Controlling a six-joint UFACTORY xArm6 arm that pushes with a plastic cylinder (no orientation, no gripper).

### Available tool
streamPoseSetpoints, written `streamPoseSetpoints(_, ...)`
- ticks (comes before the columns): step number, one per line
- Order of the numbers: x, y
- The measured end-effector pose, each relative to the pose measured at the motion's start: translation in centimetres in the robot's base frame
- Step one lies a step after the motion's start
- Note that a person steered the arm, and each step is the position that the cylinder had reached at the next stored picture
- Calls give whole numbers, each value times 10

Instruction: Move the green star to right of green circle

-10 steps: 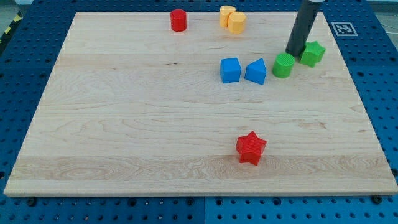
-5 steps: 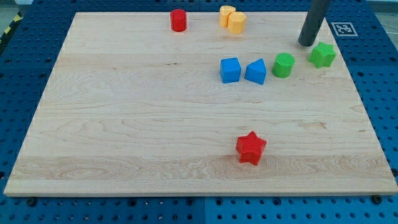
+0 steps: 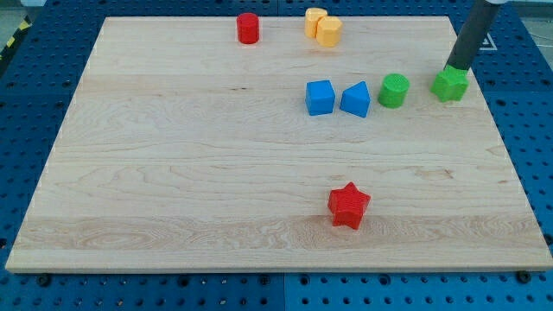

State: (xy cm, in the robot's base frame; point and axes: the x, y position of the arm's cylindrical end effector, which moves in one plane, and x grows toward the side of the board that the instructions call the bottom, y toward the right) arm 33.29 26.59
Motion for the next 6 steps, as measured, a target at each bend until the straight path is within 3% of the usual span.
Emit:
streamPoseSetpoints(4,27,0)
streamPoseSetpoints(6,5,0)
